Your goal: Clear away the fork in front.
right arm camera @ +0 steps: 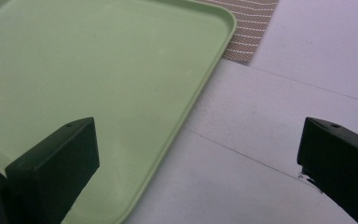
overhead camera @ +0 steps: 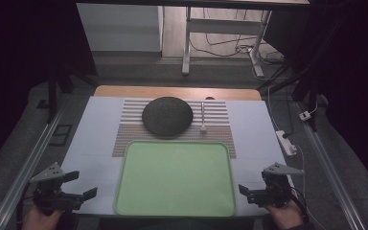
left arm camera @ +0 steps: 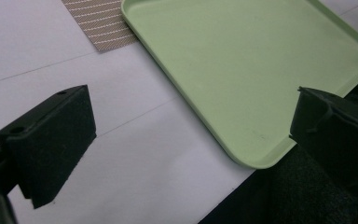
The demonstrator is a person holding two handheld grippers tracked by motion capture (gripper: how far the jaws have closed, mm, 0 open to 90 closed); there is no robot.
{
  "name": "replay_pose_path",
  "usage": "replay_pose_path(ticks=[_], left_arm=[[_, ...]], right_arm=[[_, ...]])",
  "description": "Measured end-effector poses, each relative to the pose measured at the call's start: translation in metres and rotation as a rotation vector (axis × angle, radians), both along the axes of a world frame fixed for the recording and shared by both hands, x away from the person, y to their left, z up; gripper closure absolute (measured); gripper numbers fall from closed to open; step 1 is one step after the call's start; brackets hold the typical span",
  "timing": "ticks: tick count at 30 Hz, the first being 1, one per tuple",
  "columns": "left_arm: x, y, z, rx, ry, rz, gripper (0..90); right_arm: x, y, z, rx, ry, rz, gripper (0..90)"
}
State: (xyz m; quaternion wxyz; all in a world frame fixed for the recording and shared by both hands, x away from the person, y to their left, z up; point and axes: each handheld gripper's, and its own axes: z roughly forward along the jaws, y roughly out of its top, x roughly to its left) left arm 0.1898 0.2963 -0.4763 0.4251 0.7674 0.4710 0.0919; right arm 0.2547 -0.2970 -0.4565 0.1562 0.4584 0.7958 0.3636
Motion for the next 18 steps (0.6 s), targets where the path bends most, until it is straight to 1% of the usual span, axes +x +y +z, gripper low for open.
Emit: replay_pose_path(ticks=[6, 10, 16, 18], left_arm=[[0.0001, -0.001, -0.0002, 0.009, 0.004, -0.015, 1.0], [0.0001, -0.0026, 0.0001, 0.022, 0.002, -0.019, 1.0], [-0.0013, -0.0039, 0.0012, 0.031, -0.027, -0.021, 0.0], [-0.0008, -0.005, 0.0009, 0.041, -0.023, -0.021, 0.1]], right_arm=[[0.0004, -0.0003, 0.0, 0.011, 0.004, 0.012, 0.0], [0.0007, 0.0, -0.0001, 0.006, 0.006, 0.014, 0.0], [0.0009, 0.0008, -0.0003, 0.001, 0.008, 0.021, 0.0], [0.0008, 0.0014, -0.0003, -0.001, 0.008, 0.022, 0.0]])
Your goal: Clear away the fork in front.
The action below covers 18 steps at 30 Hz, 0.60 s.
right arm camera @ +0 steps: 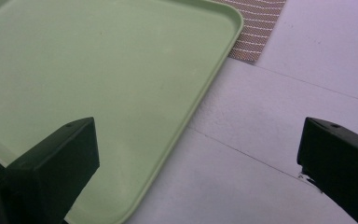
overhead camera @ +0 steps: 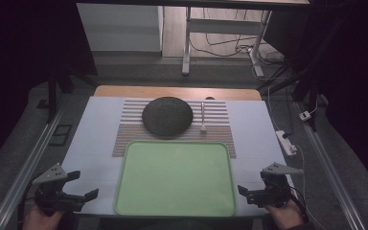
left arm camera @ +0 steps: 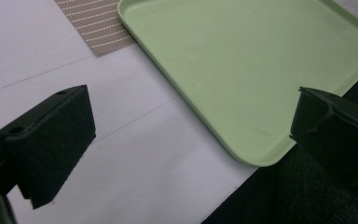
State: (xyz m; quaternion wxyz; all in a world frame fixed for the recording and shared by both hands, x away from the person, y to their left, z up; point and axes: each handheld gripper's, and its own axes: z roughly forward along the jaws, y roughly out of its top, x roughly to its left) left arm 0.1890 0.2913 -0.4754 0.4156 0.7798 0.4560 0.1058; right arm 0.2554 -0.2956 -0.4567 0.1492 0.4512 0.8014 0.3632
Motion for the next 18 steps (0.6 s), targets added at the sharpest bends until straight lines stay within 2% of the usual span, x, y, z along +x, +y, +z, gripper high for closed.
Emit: replay_pose_path(ticks=[5, 14, 18], left_arm=[[0.001, 0.0, 0.0, -0.006, 0.012, -0.004, 0.3], [0.002, 0.0, -0.001, -0.007, 0.013, -0.004, 0.3], [0.001, 0.0, -0.001, -0.004, 0.013, -0.005, 0.6]], right_arm=[[-0.001, 0.001, 0.0, -0.015, -0.003, 0.008, 0.0], [-0.001, 0.004, 0.002, -0.013, -0.014, 0.044, 0.0], [-0.001, 0.011, 0.007, -0.008, -0.043, 0.102, 0.0]])
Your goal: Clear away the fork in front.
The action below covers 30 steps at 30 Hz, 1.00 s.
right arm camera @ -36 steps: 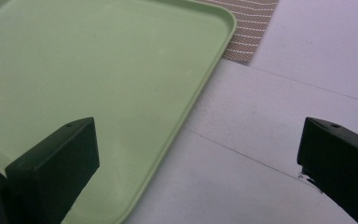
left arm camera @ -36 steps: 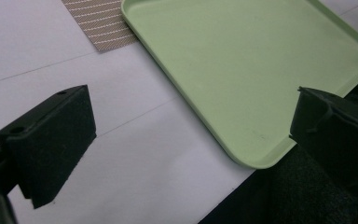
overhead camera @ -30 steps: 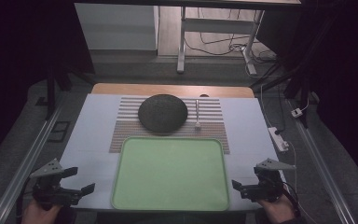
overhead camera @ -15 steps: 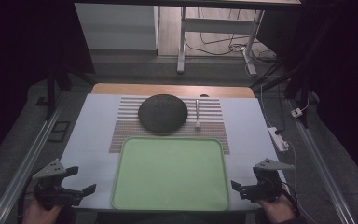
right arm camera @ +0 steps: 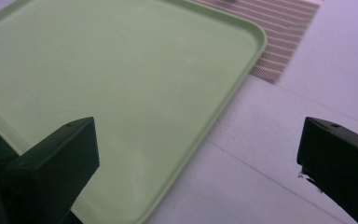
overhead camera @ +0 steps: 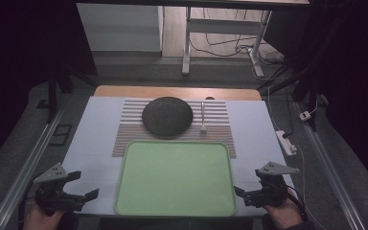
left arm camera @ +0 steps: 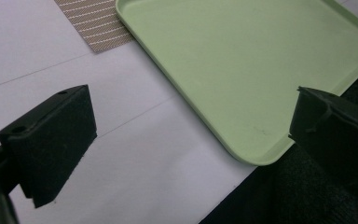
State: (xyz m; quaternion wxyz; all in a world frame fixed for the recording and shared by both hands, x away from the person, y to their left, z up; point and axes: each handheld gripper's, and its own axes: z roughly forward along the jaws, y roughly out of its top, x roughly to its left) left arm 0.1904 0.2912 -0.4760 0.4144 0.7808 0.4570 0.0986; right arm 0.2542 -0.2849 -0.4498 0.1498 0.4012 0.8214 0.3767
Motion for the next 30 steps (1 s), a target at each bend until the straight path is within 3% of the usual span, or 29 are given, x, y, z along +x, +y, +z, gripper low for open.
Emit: replay_pose_path(ticks=[3, 10, 13, 24, 30], left_arm=[[0.0, 0.0, 0.0, 0.002, 0.002, 0.002, 0.9], [0.001, 0.0, 0.0, 0.006, 0.007, 0.002, 1.0], [0.001, 0.0, 0.0, 0.007, 0.006, 0.0, 0.9], [0.001, -0.004, 0.0, 0.034, 0.008, -0.012, 0.2], [0.001, -0.004, 0.0, 0.034, 0.01, -0.012, 0.0]], right_arm=[[0.0, 0.003, 0.001, -0.008, -0.019, 0.009, 0.0], [0.004, 0.009, -0.001, -0.022, -0.016, 0.041, 0.0], [0.005, 0.014, 0.0, -0.025, -0.057, 0.071, 0.0], [0.018, 0.023, 0.0, -0.05, -0.084, 0.071, 0.0], [0.029, 0.032, -0.003, -0.088, -0.084, 0.084, 0.0]])
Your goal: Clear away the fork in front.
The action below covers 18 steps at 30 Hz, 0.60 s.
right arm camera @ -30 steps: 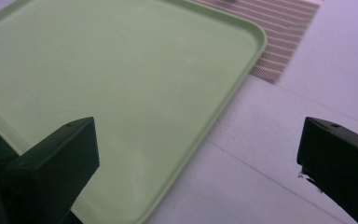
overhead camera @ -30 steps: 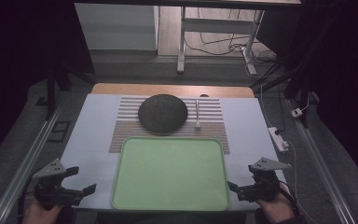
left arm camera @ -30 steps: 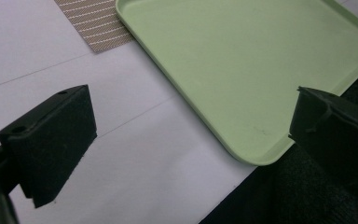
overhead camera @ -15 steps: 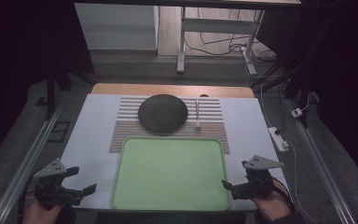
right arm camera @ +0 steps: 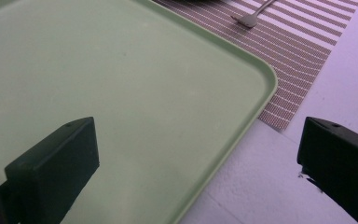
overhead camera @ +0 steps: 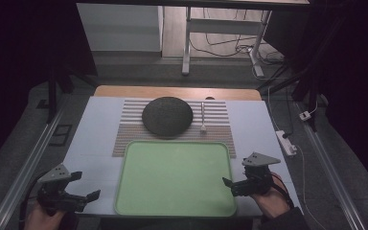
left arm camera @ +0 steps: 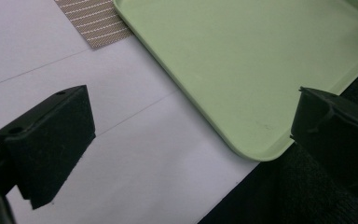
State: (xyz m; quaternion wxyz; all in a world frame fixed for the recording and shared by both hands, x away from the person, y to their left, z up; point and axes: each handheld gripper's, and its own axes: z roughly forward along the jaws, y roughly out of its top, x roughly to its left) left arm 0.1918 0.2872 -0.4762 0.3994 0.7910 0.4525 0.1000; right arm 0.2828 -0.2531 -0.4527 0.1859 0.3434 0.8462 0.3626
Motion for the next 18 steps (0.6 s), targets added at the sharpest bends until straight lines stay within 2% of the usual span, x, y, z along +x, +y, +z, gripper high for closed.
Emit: replay_pose_path(ticks=[5, 11, 18], left_arm=[[0.0, 0.0, 0.0, -0.005, 0.003, 0.002, 0.0], [0.001, 0.001, 0.0, -0.006, 0.006, 0.004, 0.0], [0.001, 0.001, 0.0, -0.005, 0.008, 0.005, 0.0]], right_arm=[[0.008, 0.008, -0.001, -0.029, 0.003, 0.012, 0.0], [0.025, 0.02, -0.005, -0.033, 0.013, 0.02, 0.0], [0.041, 0.029, -0.011, -0.059, 0.026, 0.018, 0.0]])
